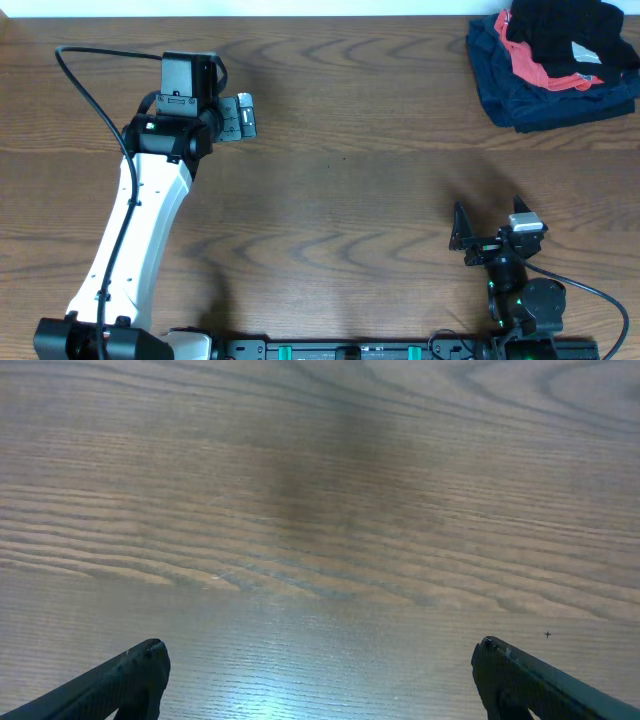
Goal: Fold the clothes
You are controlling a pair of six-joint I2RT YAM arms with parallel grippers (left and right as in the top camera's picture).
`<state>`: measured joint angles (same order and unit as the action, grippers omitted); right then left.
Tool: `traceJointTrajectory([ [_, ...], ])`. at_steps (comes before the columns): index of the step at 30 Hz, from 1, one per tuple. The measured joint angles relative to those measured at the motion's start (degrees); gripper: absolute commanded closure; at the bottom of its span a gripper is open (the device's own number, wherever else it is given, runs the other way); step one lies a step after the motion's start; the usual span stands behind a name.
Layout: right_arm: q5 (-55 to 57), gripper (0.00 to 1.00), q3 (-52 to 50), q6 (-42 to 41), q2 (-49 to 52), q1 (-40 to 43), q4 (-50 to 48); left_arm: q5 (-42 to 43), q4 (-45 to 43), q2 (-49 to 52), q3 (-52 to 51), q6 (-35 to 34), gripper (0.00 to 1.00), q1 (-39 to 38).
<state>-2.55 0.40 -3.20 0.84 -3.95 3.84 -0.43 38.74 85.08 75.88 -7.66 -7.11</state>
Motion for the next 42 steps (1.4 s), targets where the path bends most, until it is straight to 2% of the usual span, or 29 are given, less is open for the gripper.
traceJointTrajectory([
  [32,0.0,0.01,0.0,0.0,0.0,0.0,0.0,0.02,0.87,0.0,-0.02,-0.02,0.02,0.0],
  [38,0.0,0.01,0.0,0.0,0.0,-0.02,0.0,0.02,-8.68,-2.56,-3.8,0.2,0.02,0.0],
  [42,0.02,0.01,0.0,0.02,-0.02,-0.11,-0.02,0.07,-16.65,-9.2,-11.17,1.22,0.02,0.15],
])
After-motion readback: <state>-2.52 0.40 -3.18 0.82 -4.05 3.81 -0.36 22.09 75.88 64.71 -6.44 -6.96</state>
